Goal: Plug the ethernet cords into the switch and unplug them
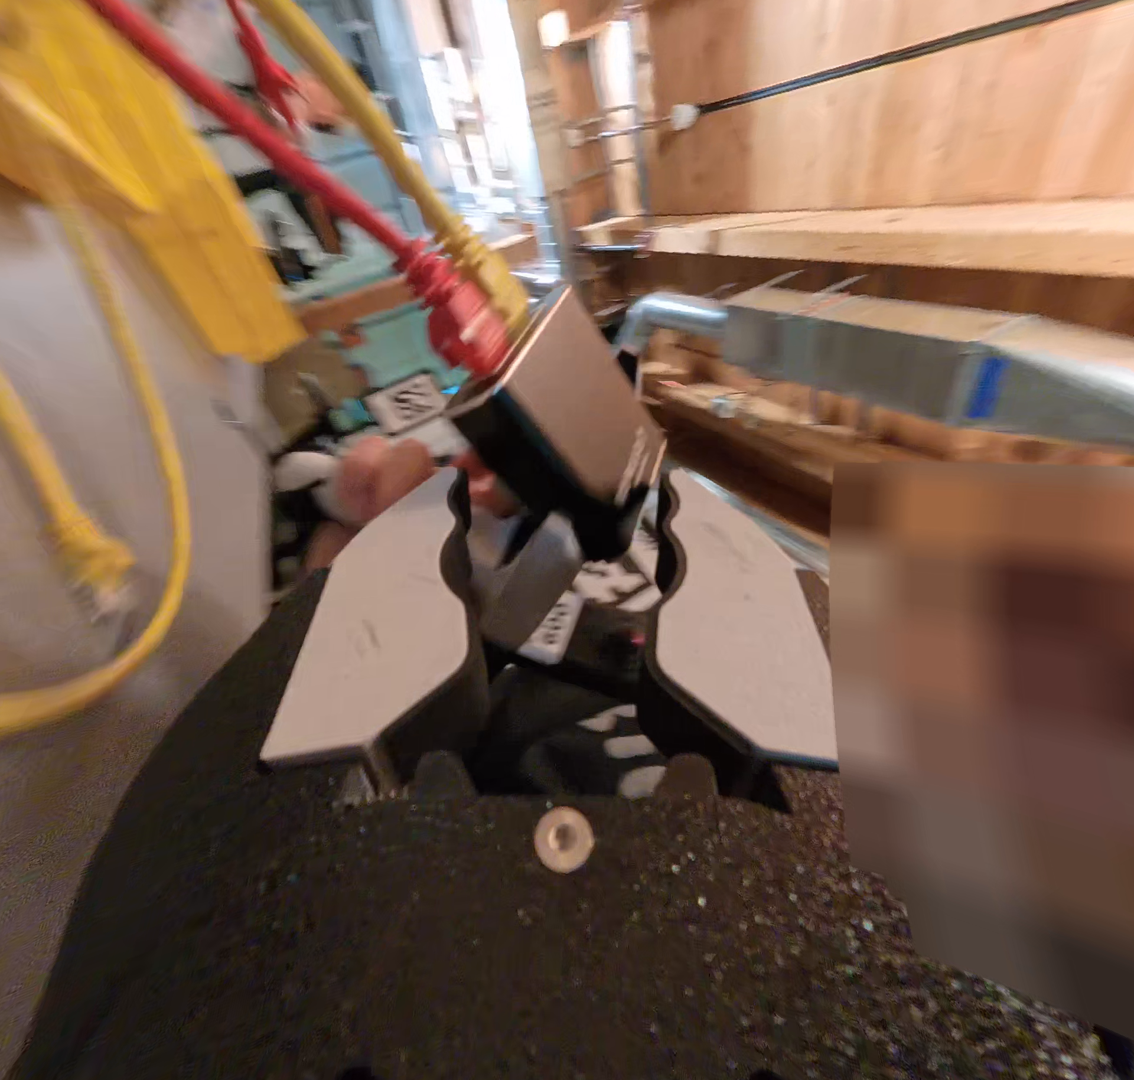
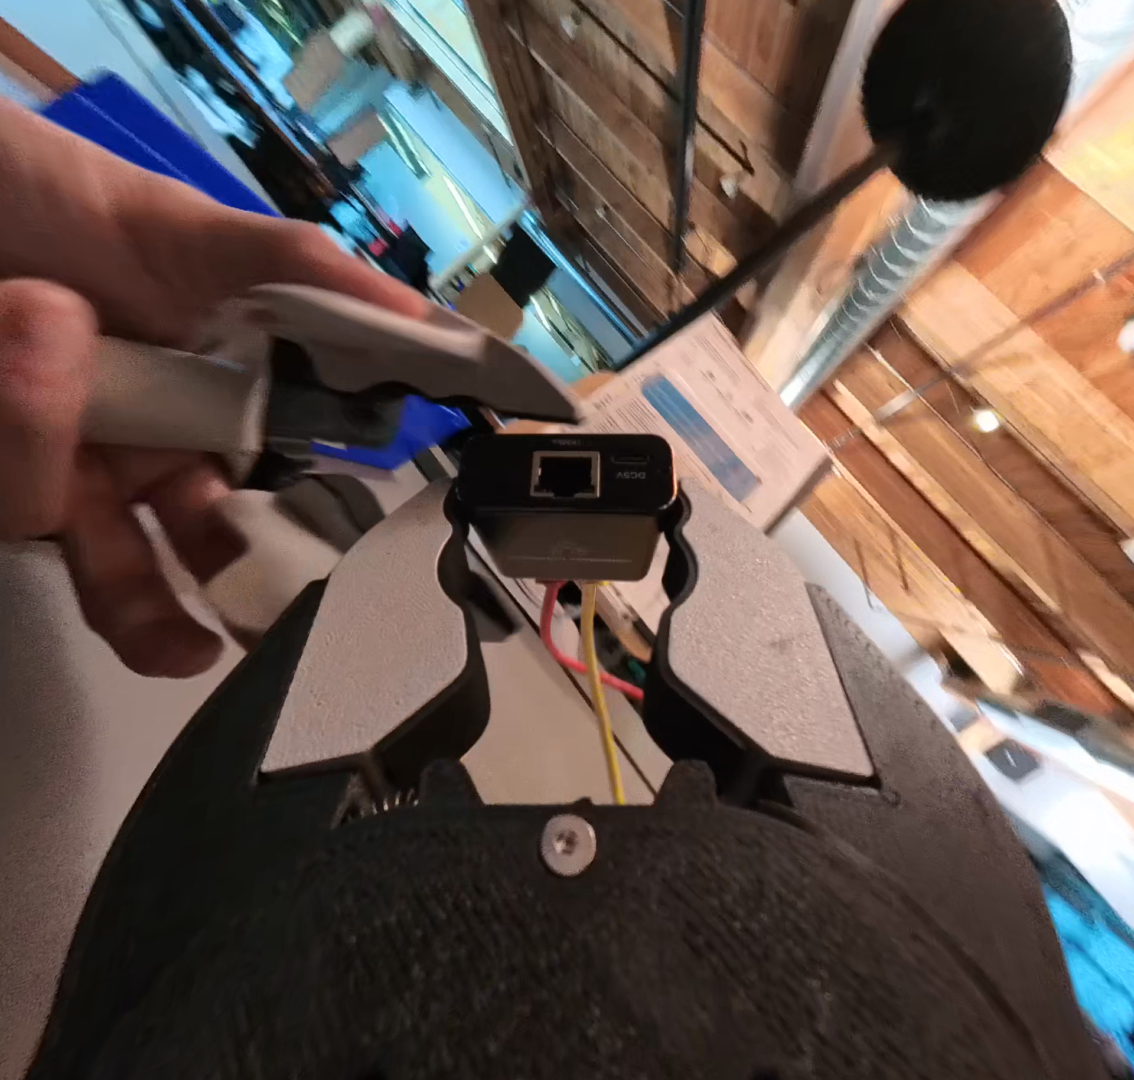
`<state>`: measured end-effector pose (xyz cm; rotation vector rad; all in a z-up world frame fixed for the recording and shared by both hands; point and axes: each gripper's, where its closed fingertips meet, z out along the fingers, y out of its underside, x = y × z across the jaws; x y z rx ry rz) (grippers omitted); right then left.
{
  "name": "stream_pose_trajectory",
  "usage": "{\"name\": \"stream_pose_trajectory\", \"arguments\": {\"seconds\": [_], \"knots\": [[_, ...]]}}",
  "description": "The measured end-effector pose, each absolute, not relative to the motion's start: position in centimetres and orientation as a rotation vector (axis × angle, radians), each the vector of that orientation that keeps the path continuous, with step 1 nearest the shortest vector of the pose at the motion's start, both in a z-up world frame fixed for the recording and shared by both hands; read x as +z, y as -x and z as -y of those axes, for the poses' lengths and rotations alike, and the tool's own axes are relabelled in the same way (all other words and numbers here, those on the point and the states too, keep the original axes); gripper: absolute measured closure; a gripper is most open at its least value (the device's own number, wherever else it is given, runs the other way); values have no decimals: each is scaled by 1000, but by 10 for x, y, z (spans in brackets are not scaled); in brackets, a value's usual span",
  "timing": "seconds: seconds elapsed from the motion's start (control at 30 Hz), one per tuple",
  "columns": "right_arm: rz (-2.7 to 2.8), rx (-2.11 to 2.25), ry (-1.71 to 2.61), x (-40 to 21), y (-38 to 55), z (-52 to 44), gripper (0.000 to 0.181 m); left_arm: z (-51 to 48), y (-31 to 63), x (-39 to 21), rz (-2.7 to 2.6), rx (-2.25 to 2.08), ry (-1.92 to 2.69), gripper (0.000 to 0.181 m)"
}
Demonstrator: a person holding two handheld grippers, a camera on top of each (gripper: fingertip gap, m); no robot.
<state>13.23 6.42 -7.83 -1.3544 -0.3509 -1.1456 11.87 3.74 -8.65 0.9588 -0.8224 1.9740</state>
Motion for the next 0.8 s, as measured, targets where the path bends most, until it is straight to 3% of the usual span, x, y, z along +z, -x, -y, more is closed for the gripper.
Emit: {"name": "stream_pose_trajectory", "arguments": {"seconds": [0.1, 0.3, 0.5, 0.8], "knots": [[456, -1124, 1333, -85, -118, -70, 119, -37, -121, -90, 756, 1939, -936, 117], [534, -931, 1442, -99, -119, -67, 117, -56, -127, -93, 919, 2131, -991, 156], [563, -484, 1582, -93, -106, -44, 92, -55, -107, -112, 1360, 1972, -960, 157], [748, -477, 1668, -130, -87, -59, 115, -45, -77, -129, 1652, 1755, -856, 156]]}}
